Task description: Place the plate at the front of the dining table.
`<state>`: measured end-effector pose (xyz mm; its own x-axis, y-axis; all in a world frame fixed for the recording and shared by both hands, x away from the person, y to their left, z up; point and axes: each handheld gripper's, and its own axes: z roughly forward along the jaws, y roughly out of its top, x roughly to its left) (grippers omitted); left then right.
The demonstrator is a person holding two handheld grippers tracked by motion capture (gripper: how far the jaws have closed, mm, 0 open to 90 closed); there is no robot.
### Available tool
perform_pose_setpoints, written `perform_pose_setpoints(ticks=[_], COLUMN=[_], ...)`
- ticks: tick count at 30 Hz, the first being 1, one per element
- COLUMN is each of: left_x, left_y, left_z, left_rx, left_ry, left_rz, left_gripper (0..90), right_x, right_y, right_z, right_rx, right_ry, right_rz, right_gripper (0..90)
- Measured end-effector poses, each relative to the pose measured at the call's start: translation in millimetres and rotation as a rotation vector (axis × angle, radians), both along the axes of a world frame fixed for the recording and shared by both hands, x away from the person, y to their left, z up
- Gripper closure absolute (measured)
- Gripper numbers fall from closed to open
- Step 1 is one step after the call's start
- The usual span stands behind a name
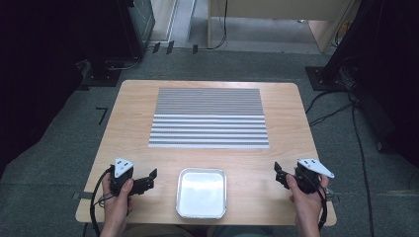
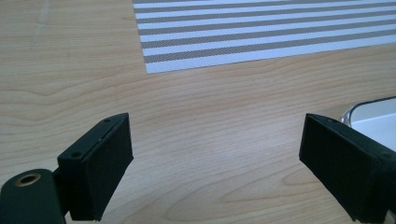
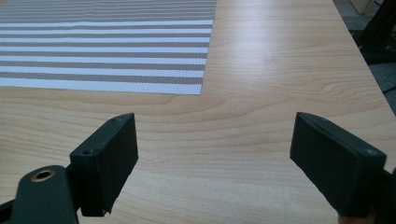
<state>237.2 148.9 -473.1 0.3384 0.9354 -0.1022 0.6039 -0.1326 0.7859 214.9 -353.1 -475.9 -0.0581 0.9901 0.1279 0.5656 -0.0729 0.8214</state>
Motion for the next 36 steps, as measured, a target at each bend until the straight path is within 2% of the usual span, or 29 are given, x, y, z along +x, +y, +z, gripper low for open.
perform_pose_setpoints(ticks=[11,36], left_x=[-4.0,-11.4], left_y=[-13.5,-35.6], left_z=[1.7,2.6], left_rx=[-0.009,-0.019], left_ry=[0.002,0.008], left_rz=[-0.040,-0.107], left_gripper=[9.5,9.5], right_x=[-1.8,-4.3], right_y=[11.8,39.7], right_z=[3.6,5.3], right_rx=[0.009,0.036], right_ry=[-0.018,-0.027], right_rz=[0.034,0.107], right_gripper=[15.1,14.8])
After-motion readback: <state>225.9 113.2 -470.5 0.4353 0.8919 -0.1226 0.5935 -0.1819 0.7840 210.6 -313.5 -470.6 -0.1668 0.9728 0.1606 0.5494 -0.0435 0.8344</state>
